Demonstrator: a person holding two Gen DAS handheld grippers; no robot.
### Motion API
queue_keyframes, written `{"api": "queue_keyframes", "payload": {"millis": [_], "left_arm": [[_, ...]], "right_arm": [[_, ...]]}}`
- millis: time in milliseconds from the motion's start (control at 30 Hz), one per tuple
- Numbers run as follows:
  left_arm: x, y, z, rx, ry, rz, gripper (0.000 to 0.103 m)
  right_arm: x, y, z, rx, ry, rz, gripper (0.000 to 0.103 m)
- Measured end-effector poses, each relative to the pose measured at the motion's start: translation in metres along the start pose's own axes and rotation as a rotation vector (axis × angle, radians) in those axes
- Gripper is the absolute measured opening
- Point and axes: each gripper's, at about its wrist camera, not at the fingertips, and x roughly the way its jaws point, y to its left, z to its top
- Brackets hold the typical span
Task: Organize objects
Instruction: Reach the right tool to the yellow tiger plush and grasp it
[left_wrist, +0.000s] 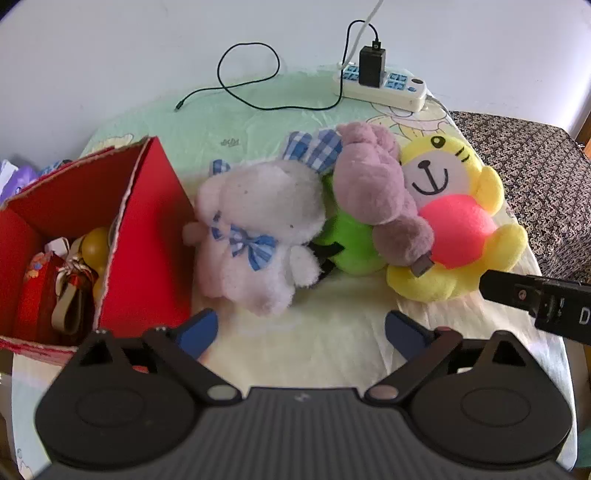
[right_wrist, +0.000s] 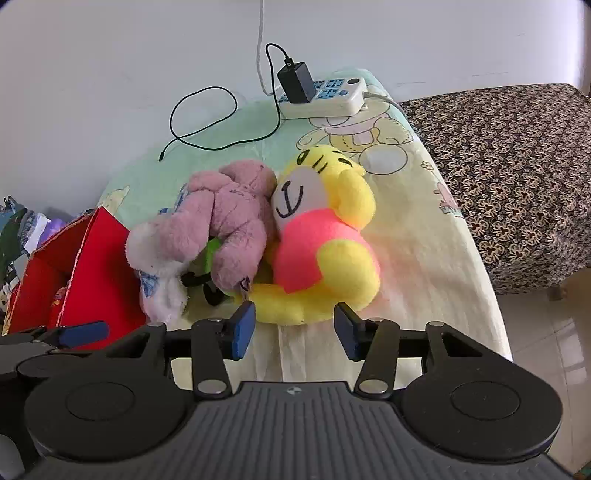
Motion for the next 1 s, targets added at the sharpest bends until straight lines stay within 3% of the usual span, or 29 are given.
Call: {"api": "queue_keyframes", "payload": {"millis": [267,533,633,800,1000], "left_arm": [[0.001,0.002,0.008,0.055,-0.019,-0.032,0.088],[0.006,-0.008,0.024,0.044,0.004,-0.231,0.083],[0.012,-0.022,0.023,0.072,0.013,-0.243,0.083],[0.028,-0.035,0.022,0.08,0.068,-0.302,0.084],[0.046,-0.048,0.023,0.104,0.111,-0.316,0.084]], "right_arm": [[0.004,-0.008,0.009,0.039,-0.009,0.013,0.045],[0.016,-0.048,0.033,0.17,-0.068,0.016,0.046],[0.026,-0.056,0.042,0.154,-0.091,0.019,0.058],[0.059,-0.068,0.05,0.191,-0.016,0.089,0.06],[0.088,-0.072,0.052,0.242,0.039,0.187,0.06]]}}
